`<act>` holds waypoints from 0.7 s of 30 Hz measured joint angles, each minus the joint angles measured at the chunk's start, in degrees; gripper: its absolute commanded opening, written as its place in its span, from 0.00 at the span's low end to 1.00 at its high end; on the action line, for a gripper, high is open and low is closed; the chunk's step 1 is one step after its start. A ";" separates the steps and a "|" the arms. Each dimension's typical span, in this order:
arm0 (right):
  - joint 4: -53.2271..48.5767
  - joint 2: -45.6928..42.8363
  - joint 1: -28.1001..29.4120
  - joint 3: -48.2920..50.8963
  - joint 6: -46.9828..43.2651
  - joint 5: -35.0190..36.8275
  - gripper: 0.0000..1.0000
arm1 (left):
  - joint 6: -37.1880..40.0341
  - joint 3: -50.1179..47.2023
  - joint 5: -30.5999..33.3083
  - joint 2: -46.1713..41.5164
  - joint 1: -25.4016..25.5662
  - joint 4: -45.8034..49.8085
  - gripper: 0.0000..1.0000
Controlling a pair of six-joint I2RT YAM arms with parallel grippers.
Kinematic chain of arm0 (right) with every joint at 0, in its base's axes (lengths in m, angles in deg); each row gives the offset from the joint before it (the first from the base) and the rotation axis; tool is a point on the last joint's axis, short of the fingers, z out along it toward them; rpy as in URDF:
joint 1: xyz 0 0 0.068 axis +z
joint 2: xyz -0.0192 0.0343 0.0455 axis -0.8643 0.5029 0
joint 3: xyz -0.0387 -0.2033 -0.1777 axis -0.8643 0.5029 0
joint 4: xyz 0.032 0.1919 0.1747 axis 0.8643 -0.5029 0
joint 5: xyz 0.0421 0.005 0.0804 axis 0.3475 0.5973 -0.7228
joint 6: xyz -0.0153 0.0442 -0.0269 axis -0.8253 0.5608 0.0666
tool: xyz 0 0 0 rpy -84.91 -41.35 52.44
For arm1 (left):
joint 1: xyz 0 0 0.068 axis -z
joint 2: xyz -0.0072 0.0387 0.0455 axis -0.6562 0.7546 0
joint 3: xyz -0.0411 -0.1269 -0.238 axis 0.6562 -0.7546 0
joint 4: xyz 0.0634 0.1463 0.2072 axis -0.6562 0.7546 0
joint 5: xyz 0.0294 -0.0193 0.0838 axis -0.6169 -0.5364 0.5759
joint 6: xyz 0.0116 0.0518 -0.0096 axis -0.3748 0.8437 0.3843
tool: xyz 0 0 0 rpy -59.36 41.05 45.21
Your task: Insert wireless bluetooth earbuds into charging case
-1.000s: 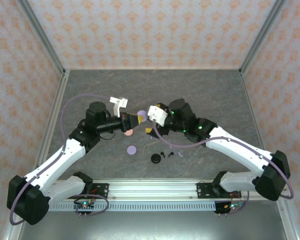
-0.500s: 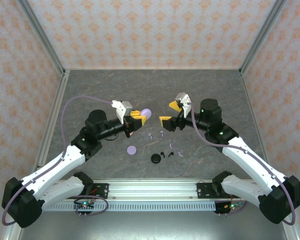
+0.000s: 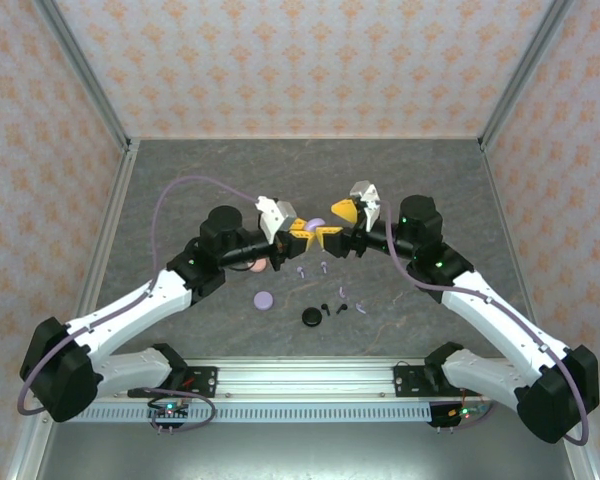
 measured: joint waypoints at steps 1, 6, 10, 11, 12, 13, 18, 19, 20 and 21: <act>-0.02 0.00 0.00 0.00 -0.20 0.85 0.70 | 0.17 0.52 -0.17 0.37 0.00 0.26 0.00; -0.57 0.00 0.00 0.00 -0.48 3.50 0.69 | 1.01 1.60 -0.37 1.11 -0.02 0.39 0.00; -1.25 -0.11 0.00 0.00 -0.87 4.55 0.67 | 1.05 1.60 -0.33 1.44 -0.02 0.42 0.00; -1.42 -0.17 0.00 0.00 -0.87 4.96 0.67 | 1.05 1.60 -0.33 1.51 -0.02 0.42 0.00; -1.68 -0.31 -0.02 0.00 -0.87 5.42 0.67 | 1.05 1.60 -0.35 1.62 -0.02 0.42 0.00; -1.95 -0.42 -0.02 -0.02 -0.90 5.77 0.67 | 1.05 1.60 -0.35 1.75 -0.02 0.42 0.00; -3.37 -0.50 -0.15 -0.59 -0.92 7.04 0.67 | 1.05 1.60 -0.39 2.19 -0.02 0.42 0.00; -3.56 -0.50 -0.20 -0.72 -0.92 7.23 0.67 | 1.05 1.62 -0.42 2.23 -0.02 0.42 0.00; -3.87 -0.50 -0.31 -0.92 -0.92 7.28 0.67 | 1.05 1.62 -0.42 2.23 -0.02 0.42 0.00; -4.11 -0.50 -0.35 -1.11 -0.92 7.43 0.67 | 1.05 1.62 -0.42 2.23 -0.02 0.42 0.00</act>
